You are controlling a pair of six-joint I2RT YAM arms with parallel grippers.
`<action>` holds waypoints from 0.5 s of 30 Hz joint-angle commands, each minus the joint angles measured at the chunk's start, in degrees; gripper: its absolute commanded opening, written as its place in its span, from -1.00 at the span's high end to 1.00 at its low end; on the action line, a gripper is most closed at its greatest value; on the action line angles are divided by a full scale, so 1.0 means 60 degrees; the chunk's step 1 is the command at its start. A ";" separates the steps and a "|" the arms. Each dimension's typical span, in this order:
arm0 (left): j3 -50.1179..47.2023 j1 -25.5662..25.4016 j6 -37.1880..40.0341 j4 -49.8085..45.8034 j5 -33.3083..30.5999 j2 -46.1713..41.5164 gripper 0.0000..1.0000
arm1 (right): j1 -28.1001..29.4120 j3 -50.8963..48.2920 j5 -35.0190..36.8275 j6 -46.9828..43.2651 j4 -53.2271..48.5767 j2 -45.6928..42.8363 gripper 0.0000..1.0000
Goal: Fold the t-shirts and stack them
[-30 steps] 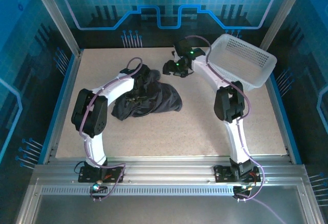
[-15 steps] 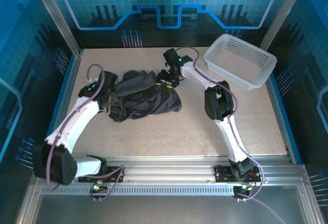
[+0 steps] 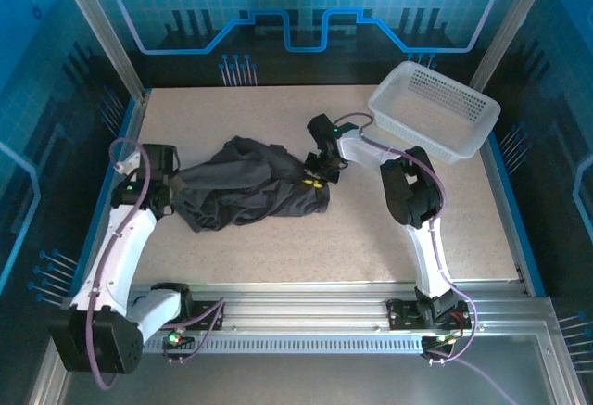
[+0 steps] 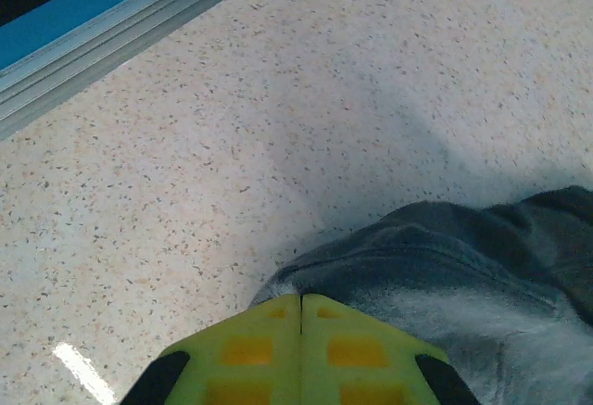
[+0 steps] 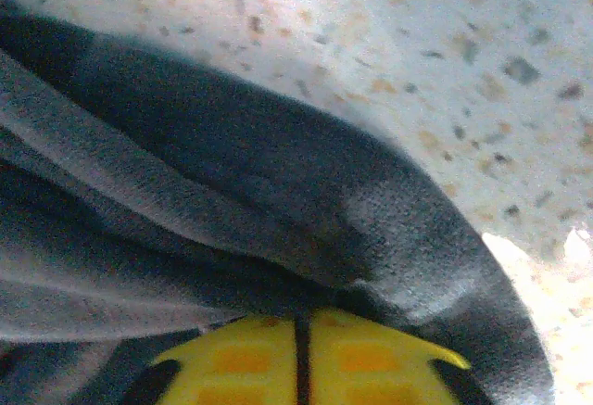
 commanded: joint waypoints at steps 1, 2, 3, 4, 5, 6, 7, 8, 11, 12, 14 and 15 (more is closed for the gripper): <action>-0.0144 0.0266 -0.0361 0.0613 0.0634 0.0024 1.00 | -0.0324 -0.0294 0.0390 -0.0075 -0.0144 -0.0316 1.00; -0.0074 0.0294 -0.0344 0.0861 0.0803 0.0068 1.00 | -0.0431 -0.0238 0.0528 -0.0264 -0.0127 -0.0404 1.00; -0.0020 0.0312 -0.0326 0.1178 0.1020 0.0126 1.00 | -0.0505 -0.0139 0.0613 -0.0445 -0.0140 -0.0439 1.00; 0.0076 0.0330 -0.0297 0.1453 0.1227 0.0214 1.00 | -0.0577 0.0081 0.0666 -0.0636 -0.0176 -0.0440 1.00; 0.0227 0.0327 -0.0292 0.1685 0.1394 0.0363 1.00 | -0.0641 0.0301 0.0677 -0.0820 -0.0275 -0.0405 1.00; 0.0405 0.0327 -0.0339 0.1816 0.1480 0.0508 1.00 | -0.0677 0.0606 0.0761 -0.1025 -0.0475 -0.0354 1.00; 0.0580 0.0327 -0.0379 0.1904 0.1515 0.0639 1.00 | -0.0701 0.0895 0.0915 -0.1142 -0.0697 -0.0345 1.00; 0.0793 0.0327 -0.0413 0.1961 0.1535 0.0765 1.00 | -0.0696 0.1155 0.1202 -0.1272 -0.0987 -0.0369 1.00; 0.1377 0.0327 -0.0601 0.1838 0.1317 0.1038 1.00 | -0.0707 0.1223 0.2160 -0.1153 -0.1678 -0.0826 1.00; 0.1540 0.0331 -0.0716 0.1695 0.1250 0.1125 1.00 | -0.0721 0.1104 0.2458 -0.1019 -0.1927 -0.1001 1.00; 0.1786 0.0331 -0.0875 0.1426 0.1297 0.1319 1.00 | -0.0770 0.0406 0.3029 -0.0619 -0.2289 -0.1588 1.00; 0.1780 0.0332 -0.0927 0.1456 0.1437 0.1371 1.00 | -0.0780 -0.0081 0.3134 -0.0453 -0.2263 -0.1911 1.00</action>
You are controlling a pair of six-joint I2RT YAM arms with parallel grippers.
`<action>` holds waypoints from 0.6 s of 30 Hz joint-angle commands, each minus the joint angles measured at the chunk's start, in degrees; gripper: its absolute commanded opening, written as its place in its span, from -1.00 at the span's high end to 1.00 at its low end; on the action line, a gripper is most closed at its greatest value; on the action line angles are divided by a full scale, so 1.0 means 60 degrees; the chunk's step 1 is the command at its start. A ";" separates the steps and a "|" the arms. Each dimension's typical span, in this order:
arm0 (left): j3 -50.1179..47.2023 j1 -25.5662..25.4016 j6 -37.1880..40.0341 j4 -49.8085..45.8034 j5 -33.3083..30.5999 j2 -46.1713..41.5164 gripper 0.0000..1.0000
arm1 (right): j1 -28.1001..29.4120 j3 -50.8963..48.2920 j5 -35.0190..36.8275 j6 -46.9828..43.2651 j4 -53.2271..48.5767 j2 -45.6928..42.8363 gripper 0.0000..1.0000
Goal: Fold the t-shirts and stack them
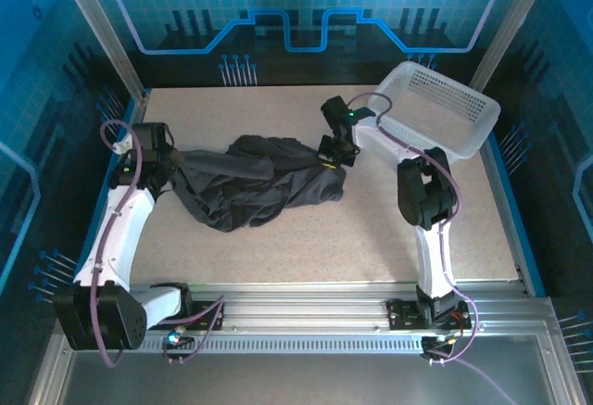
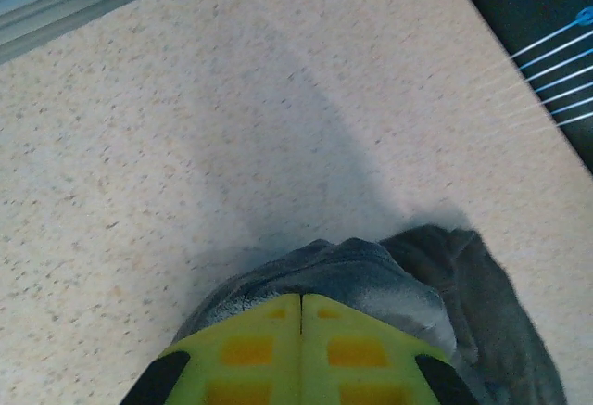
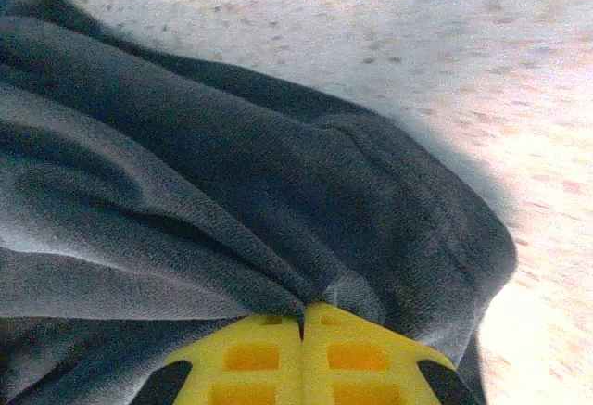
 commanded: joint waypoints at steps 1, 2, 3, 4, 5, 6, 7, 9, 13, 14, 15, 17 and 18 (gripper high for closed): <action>0.0358 0.0112 -0.0421 0.0059 0.0259 0.0162 1.00 | -0.0126 -0.1420 0.1330 0.0551 -0.1095 -0.1486 1.00; 0.0232 0.0112 -0.0467 0.0110 0.0341 0.0192 1.00 | -0.0131 -0.1940 0.1345 0.0718 -0.1064 -0.1827 1.00; 0.0119 0.0112 -0.0515 0.0100 0.0333 0.0209 1.00 | -0.0089 -0.2583 0.1367 0.0900 -0.1016 -0.2267 1.00; -0.0035 0.0112 -0.0560 0.0078 0.0282 0.0190 1.00 | -0.0057 -0.2984 0.1393 0.1001 -0.0945 -0.2557 1.00; -0.0213 0.0124 -0.0540 0.0137 0.0218 0.0163 1.00 | 0.0004 -0.3518 0.1293 0.1012 -0.0689 -0.2907 1.00; -0.0389 0.0134 -0.0464 0.0251 0.0141 0.0140 1.00 | 0.0063 -0.4037 0.0996 0.0858 -0.0293 -0.3135 1.00; -0.0537 0.0155 -0.0402 0.0330 0.0097 0.0167 1.00 | 0.0068 -0.4267 0.0641 0.0670 -0.0076 -0.3139 1.00; -0.0660 0.0316 -0.0232 0.0350 0.0065 0.0346 1.00 | 0.0097 -0.4226 0.0398 0.0549 -0.0409 -0.2886 0.87; -0.0477 0.0720 0.0150 0.0136 0.0014 0.1080 1.00 | 0.0042 -0.3509 0.0664 0.0304 -0.0168 -0.3021 0.16; -0.0416 0.0788 0.0251 0.0134 0.0029 0.1296 1.00 | 0.0039 -0.3013 0.0849 0.0194 -0.0270 -0.2858 0.02; -0.0339 0.0853 0.0370 0.0150 0.0153 0.1549 1.00 | 0.0039 -0.2324 0.0974 0.0092 -0.0471 -0.2584 -0.06; -0.0040 0.1010 0.0564 0.0040 0.0675 0.2227 0.88 | -0.0024 -0.1055 0.1052 -0.0005 -0.0834 -0.1810 -0.11; 0.0254 0.1048 0.0605 -0.0237 0.0840 0.2623 0.61 | -0.0067 -0.0426 0.1035 0.0015 -0.0980 -0.1323 -0.11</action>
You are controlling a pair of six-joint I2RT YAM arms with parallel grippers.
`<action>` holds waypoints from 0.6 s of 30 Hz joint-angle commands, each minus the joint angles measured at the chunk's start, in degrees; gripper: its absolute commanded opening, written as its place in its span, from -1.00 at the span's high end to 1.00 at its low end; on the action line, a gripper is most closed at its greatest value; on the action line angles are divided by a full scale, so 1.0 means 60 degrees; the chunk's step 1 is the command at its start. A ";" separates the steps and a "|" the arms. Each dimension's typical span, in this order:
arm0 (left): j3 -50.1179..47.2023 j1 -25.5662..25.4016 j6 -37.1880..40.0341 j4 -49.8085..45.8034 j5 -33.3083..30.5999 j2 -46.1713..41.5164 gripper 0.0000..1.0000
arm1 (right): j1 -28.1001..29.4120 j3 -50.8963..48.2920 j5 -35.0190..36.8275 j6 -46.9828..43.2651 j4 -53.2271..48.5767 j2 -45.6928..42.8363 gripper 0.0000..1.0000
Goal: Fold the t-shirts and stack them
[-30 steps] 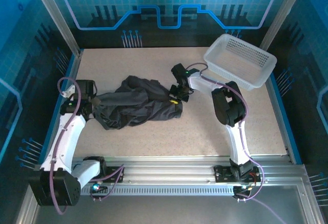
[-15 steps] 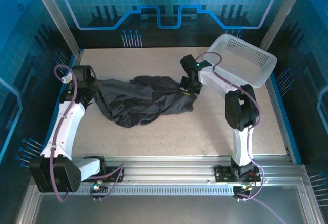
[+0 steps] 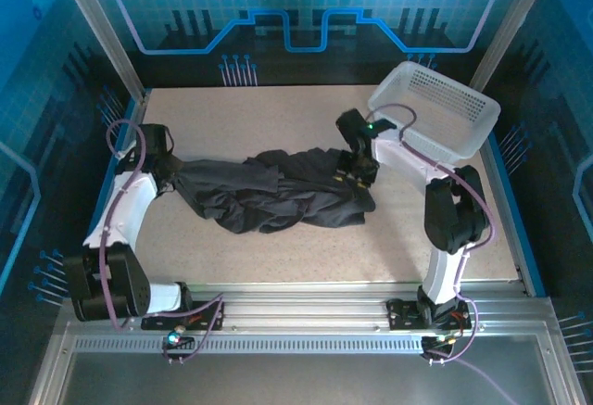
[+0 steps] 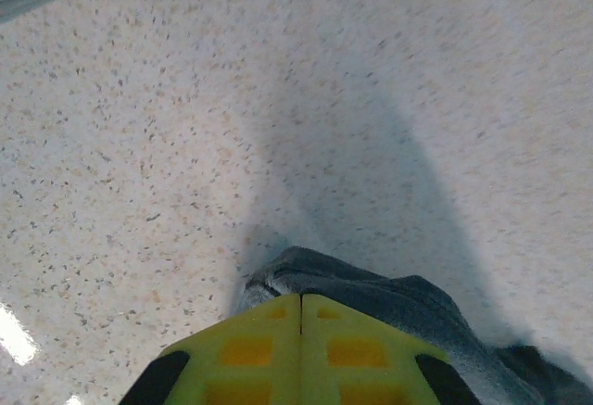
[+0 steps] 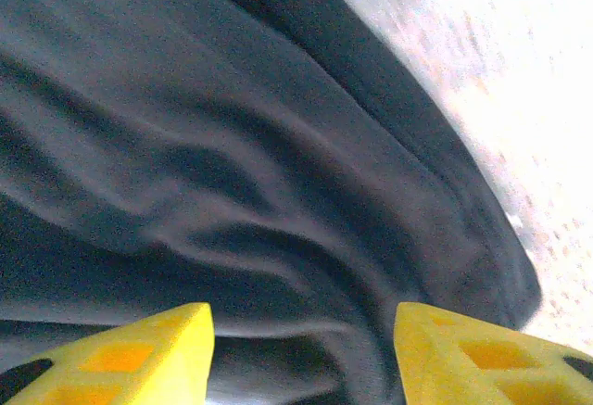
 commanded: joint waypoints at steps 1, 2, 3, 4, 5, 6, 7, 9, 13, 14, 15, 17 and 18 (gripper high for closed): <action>0.0971 0.0253 0.0418 -0.0726 0.0527 0.1145 0.41 | -0.0117 0.2201 0.0294 -0.0153 -0.0414 0.1364 -0.10; 0.1234 0.0256 0.0288 -0.1141 0.0482 0.1396 0.23 | -0.0153 0.2829 0.0411 -0.0116 -0.0513 0.1835 -0.09; 0.1460 0.0231 0.0192 -0.1332 0.0541 0.1487 0.13 | -0.0155 0.3433 0.0637 -0.0060 -0.0605 0.2238 -0.09; 0.1584 0.0142 0.0158 -0.1323 0.0666 0.1439 0.09 | -0.0172 0.3951 0.0779 0.0023 -0.0735 0.2678 -0.09; 0.1618 -0.0050 0.0118 -0.1221 0.0676 0.1317 0.04 | -0.0184 0.4541 0.0842 0.0107 -0.0893 0.3168 -0.09; 0.1613 -0.0273 0.0033 -0.1135 0.0666 0.1201 -0.02 | -0.0206 0.5043 0.0898 0.0168 -0.1061 0.3562 -0.09; 0.1619 -0.0534 -0.0117 -0.1088 0.0776 0.1130 -0.09 | -0.0211 0.5662 0.1036 0.0310 -0.1424 0.4046 -0.09; 0.1650 -0.1025 -0.0605 -0.1212 0.1327 0.1236 -0.17 | -0.0249 0.6364 0.1135 0.0503 -0.1755 0.4849 -0.10; 0.1375 -0.2043 -0.2026 -0.1026 0.2661 0.1547 -0.31 | -0.0430 0.6582 0.0704 0.0688 -0.1332 0.5550 -0.11; 0.1308 -0.2299 -0.2404 -0.0907 0.2863 0.1607 -0.37 | -0.0472 0.6636 0.0643 0.0641 -0.1241 0.5712 -0.10; 0.1205 -0.2474 -0.2849 -0.0665 0.3158 0.1678 -0.38 | -0.0516 0.6734 0.0621 0.0609 -0.1267 0.5865 -0.09; 0.1058 -0.2713 -0.3624 -0.0364 0.3657 0.1891 -0.38 | -0.0576 0.6822 0.0544 0.0607 -0.1326 0.6065 -0.07; 0.1071 -0.2820 -0.3936 -0.0389 0.3769 0.2038 -0.38 | -0.0628 0.6789 0.0460 0.0623 -0.1306 0.6125 -0.02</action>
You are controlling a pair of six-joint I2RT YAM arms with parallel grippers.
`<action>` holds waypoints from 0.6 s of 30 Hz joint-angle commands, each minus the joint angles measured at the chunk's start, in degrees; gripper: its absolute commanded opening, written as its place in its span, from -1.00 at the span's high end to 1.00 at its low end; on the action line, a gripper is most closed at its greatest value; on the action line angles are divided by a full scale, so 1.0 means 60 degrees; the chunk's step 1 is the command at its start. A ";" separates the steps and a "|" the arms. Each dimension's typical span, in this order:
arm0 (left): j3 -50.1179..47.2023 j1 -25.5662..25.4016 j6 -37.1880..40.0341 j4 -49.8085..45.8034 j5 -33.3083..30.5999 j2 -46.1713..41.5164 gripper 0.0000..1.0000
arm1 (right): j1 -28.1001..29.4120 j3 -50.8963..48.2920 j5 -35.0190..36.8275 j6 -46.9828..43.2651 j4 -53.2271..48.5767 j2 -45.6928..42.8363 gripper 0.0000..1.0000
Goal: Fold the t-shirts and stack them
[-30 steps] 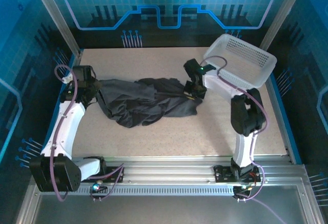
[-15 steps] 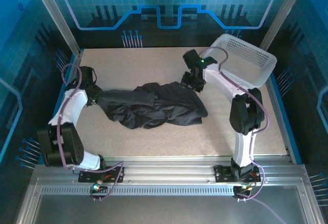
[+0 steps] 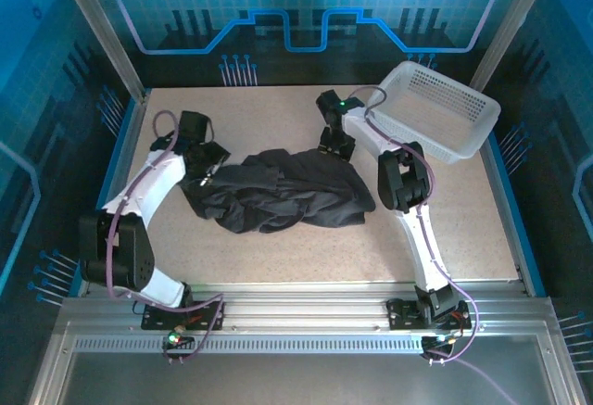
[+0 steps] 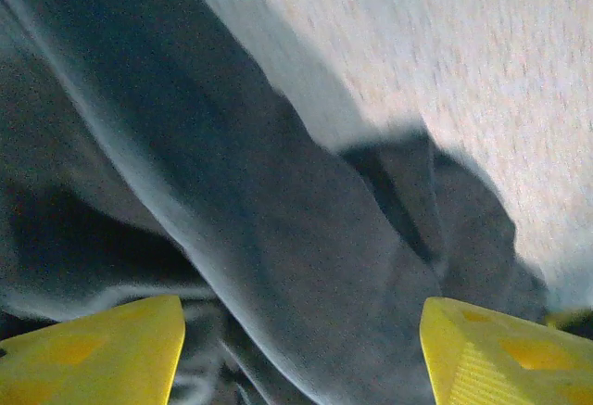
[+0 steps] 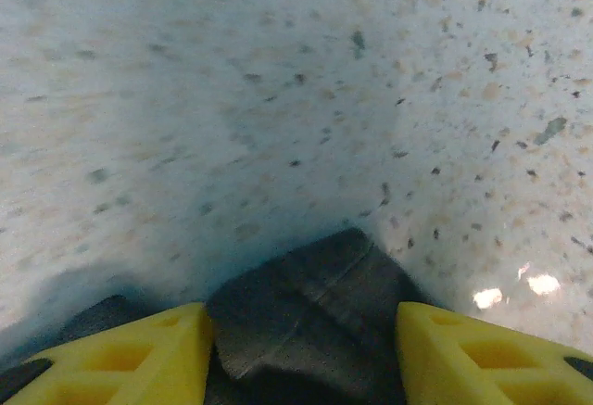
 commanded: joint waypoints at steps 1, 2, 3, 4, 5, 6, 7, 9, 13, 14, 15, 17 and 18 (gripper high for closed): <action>-0.0196 -0.0300 -0.1888 0.0077 0.1194 0.0531 -0.38 | -0.0280 0.0279 -0.0379 0.0205 -0.0162 0.0222 0.09; -0.0139 -0.0375 -0.2044 0.0027 0.1212 0.0686 -0.37 | -0.0329 0.0204 -0.0504 0.0221 -0.0096 0.0231 0.19; -0.0070 -0.0409 -0.2155 -0.0073 0.1140 0.0838 -0.37 | -0.0376 0.0103 -0.0638 0.0226 -0.0010 0.0192 0.29; -0.0014 -0.0422 -0.2222 -0.0139 0.1071 0.0940 -0.37 | -0.0419 0.0024 -0.0687 0.0220 0.0058 0.0153 0.40; 0.0058 -0.0417 -0.2263 -0.0155 0.0987 0.1064 -0.35 | -0.0432 -0.0089 -0.0738 0.0207 0.0139 0.0069 0.56; 0.0166 -0.0417 -0.2231 -0.0154 0.0885 0.1218 -0.31 | -0.0464 -0.0162 -0.0744 0.0176 0.0206 -0.0028 0.69; 0.0296 -0.0403 -0.2172 -0.0155 0.0800 0.1345 -0.25 | -0.0472 -0.0237 -0.0729 0.0117 0.0255 -0.0143 0.80; 0.0762 -0.0388 -0.1865 -0.0358 0.0679 0.1750 -0.09 | -0.0473 -0.0436 -0.0525 0.0017 0.0366 -0.0492 0.95; 0.1536 -0.0349 -0.1355 -0.1075 0.0180 0.2292 0.35 | -0.0517 -0.1023 -0.0392 -0.0131 0.0740 -0.1361 1.00; 0.1531 -0.0292 -0.1343 -0.1021 0.0064 0.2272 0.54 | -0.0531 -0.1127 -0.0363 -0.0197 0.0819 -0.1561 1.00; 0.1518 -0.0198 -0.1338 -0.0962 0.0017 0.2233 0.72 | -0.0534 -0.1215 -0.0348 -0.0267 0.0907 -0.1610 1.00; 0.1559 -0.0022 -0.1354 -0.0856 0.0006 0.2119 1.00 | -0.0542 -0.1301 -0.0349 -0.0420 0.1006 -0.2149 1.00; 0.1647 0.0059 -0.1308 -0.0830 -0.0030 0.2049 1.00 | -0.0559 -0.1302 -0.0404 -0.0515 0.1061 -0.2327 1.00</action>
